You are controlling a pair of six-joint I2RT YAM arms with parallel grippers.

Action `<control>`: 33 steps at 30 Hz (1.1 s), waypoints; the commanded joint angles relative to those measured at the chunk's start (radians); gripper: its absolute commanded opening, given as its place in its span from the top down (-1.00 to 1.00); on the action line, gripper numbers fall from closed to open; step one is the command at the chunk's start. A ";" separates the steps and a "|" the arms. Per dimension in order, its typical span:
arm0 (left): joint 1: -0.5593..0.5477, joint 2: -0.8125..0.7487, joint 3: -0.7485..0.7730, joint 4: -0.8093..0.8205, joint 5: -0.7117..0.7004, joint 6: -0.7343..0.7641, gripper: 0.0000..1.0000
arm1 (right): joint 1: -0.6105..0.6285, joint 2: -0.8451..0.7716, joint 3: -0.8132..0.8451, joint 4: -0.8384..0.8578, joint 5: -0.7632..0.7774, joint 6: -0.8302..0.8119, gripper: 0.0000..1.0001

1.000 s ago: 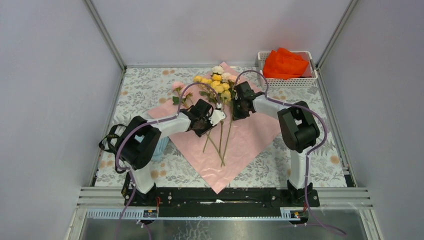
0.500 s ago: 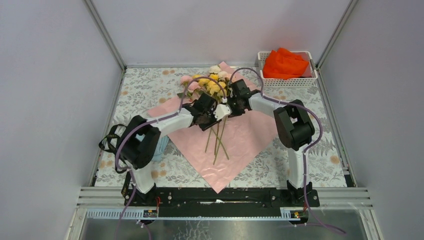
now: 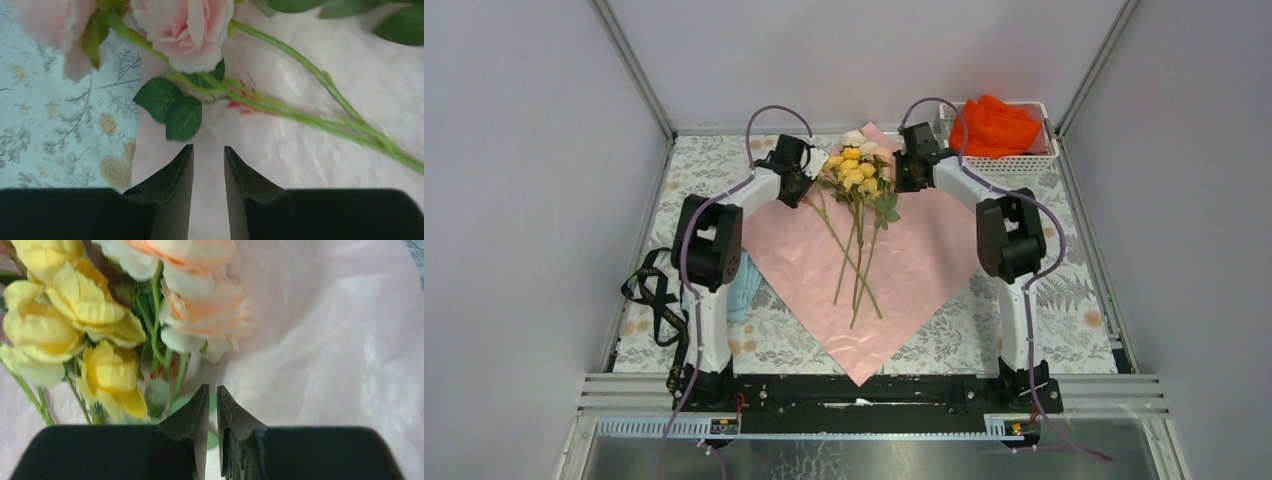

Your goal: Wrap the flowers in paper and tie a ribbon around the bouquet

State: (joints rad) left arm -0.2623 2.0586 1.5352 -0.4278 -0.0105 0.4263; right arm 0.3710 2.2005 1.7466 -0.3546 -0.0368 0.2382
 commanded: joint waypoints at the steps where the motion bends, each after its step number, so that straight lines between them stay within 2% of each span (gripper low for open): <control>1: -0.008 0.110 0.093 0.006 -0.058 -0.058 0.30 | 0.021 0.107 0.125 -0.017 -0.018 0.002 0.65; 10: -0.111 0.167 0.137 0.087 0.005 -0.025 0.30 | 0.077 0.204 0.251 0.017 -0.103 0.059 0.67; 16: -0.121 0.184 0.155 0.100 -0.047 -0.022 0.31 | 0.074 0.167 0.278 -0.015 -0.080 0.027 0.66; 20: -0.106 0.091 0.124 0.074 -0.040 -0.019 0.26 | 0.061 0.038 0.252 -0.069 -0.039 -0.083 0.50; 22: -0.106 0.009 0.080 0.072 -0.018 -0.005 0.17 | 0.062 -0.061 0.203 -0.092 -0.058 -0.171 0.24; 26: -0.104 -0.175 -0.025 0.024 0.077 0.050 -0.16 | 0.088 -0.301 -0.022 -0.139 -0.210 -0.400 -0.39; 28: -0.104 -0.267 -0.095 -0.013 0.122 0.080 -0.38 | 0.127 -0.448 -0.185 -0.156 -0.271 -0.565 -0.47; 31: -0.104 -0.413 -0.235 -0.082 0.193 0.138 -0.59 | 0.193 -0.709 -0.489 -0.148 -0.424 -0.882 -0.52; 33: -0.104 -0.508 -0.323 -0.128 0.258 0.171 -0.75 | 0.282 -0.853 -0.675 -0.133 -0.421 -1.131 -0.66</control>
State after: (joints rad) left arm -0.3649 1.6642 1.3434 -0.4316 0.1085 0.5083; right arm 0.5201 1.5597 1.3453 -0.4473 -0.3080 -0.3637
